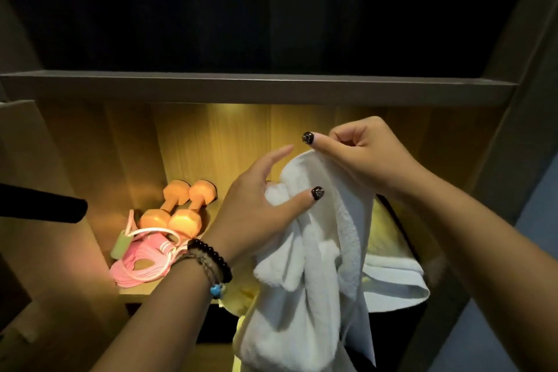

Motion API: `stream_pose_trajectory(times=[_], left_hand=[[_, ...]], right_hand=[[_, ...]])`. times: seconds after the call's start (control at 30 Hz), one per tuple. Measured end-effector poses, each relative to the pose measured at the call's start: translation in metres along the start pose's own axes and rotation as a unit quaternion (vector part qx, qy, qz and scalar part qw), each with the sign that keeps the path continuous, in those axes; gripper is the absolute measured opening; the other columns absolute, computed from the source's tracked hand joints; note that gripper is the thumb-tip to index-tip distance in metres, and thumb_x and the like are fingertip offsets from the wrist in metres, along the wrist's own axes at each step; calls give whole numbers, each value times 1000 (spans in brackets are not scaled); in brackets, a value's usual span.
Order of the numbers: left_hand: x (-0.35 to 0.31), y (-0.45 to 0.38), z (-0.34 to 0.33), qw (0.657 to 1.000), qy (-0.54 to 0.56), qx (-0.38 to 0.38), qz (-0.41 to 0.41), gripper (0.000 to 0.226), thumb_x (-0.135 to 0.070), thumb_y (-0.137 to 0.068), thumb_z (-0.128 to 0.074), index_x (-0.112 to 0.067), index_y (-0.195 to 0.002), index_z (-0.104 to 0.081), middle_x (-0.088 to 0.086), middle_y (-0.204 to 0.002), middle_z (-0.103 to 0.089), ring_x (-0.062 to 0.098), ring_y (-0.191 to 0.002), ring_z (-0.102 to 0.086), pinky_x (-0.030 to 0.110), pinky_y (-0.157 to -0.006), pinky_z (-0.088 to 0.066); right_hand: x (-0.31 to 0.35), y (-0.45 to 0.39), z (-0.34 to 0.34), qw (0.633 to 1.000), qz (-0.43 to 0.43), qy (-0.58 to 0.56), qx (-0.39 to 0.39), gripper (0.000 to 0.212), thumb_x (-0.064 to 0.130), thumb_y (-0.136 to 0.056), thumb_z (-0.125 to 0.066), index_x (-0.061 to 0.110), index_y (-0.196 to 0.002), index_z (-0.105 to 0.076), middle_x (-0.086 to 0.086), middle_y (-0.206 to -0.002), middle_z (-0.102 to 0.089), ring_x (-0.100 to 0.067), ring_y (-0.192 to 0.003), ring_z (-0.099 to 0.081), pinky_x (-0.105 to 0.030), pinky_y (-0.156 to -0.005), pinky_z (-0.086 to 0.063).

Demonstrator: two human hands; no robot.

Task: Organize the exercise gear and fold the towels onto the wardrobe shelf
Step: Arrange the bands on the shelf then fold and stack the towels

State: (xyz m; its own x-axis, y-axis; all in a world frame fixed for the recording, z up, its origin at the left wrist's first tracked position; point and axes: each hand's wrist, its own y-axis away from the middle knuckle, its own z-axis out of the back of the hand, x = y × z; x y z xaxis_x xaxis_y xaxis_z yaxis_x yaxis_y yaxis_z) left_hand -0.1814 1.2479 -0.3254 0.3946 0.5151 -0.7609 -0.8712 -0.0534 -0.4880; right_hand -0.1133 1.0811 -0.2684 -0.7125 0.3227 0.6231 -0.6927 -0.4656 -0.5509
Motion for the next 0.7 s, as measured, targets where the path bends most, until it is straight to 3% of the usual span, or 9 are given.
stream_pose_trajectory(times=[0.03,0.1,0.2,0.3,0.37,0.43,0.5,0.6,0.7], left_hand=[[-4,-3,-5,1000,-1,21,-18,40,-46,-82,-70,-36,-119,-59,-25,-112,-62,-6,-102,-57,20,-85,-44],[-10,-4,-13,998,24,36,-37,16,-42,-87,-65,-26,-91,-66,-20,-90,-67,-3,-89,-60,21,-80,-41],[-9,9,-26,997,52,21,-46,25,-43,-86,-63,-24,-71,-60,-9,-73,-66,7,-74,-60,25,-70,-45],[-13,25,-34,996,77,-20,-33,26,-42,-82,-60,-20,-69,-61,6,-71,-65,24,-70,-59,39,-66,-48],[-24,35,-39,980,192,-45,22,21,-30,-83,-64,-19,-65,-61,8,-67,-63,25,-63,-57,39,-62,-47],[-36,45,-42,932,342,-51,108,21,-17,-87,-64,-14,-66,-62,8,-64,-60,21,-59,-58,31,-56,-48],[-35,48,-41,887,433,-61,151,15,-19,-87,-65,-7,-78,-64,11,-73,-61,22,-67,-62,31,-61,-51],[-39,49,-24,827,528,-37,190,43,-33,-78,-72,3,-100,-62,19,-93,-59,35,-92,-64,44,-87,-51],[-35,53,-5,831,521,-63,186,25,-33,-86,-64,-9,-80,-59,10,-76,-55,24,-74,-58,38,-73,-50]], right_hand=[[4,3,4,1000,6,-5,9,49,36,-91,-59,8,-51,-53,-3,-49,-40,-6,-45,-35,-12,-44,-29],[5,13,9,999,6,-22,23,54,39,-90,-59,0,-54,-52,-9,-51,-39,-11,-47,-34,-17,-45,-28],[-5,34,10,997,-30,-58,36,65,47,-84,-59,-14,-64,-50,-11,-56,-40,-19,-51,-32,-25,-48,-27],[-19,56,1,988,-89,-106,64,75,58,-83,-57,-17,-73,-52,-12,-59,-42,-22,-55,-35,-38,-54,-33],[-22,67,-6,981,-111,-134,85,89,70,-81,-53,-18,-79,-52,-20,-65,-47,-25,-62,-39,-47,-59,-35],[-16,72,-12,978,-110,-150,91,94,76,-77,-49,-18,-82,-54,-29,-70,-51,-28,-64,-42,-42,-63,-34],[-8,73,-15,977,-109,-157,91,93,76,-79,-46,-16,-84,-57,-36,-76,-54,-30,-65,-46,-37,-65,-34],[-5,82,-23,976,-153,-143,60,77,66,-85,-45,-8,-65,-51,-21,-62,-42,-22,-54,-34,-27,-52,-30],[-28,100,-42,965,-247,-86,34,54,49,-93,-49,13,-54,-40,-5,-55,-36,-18,-51,-29,-28,-49,-27]])
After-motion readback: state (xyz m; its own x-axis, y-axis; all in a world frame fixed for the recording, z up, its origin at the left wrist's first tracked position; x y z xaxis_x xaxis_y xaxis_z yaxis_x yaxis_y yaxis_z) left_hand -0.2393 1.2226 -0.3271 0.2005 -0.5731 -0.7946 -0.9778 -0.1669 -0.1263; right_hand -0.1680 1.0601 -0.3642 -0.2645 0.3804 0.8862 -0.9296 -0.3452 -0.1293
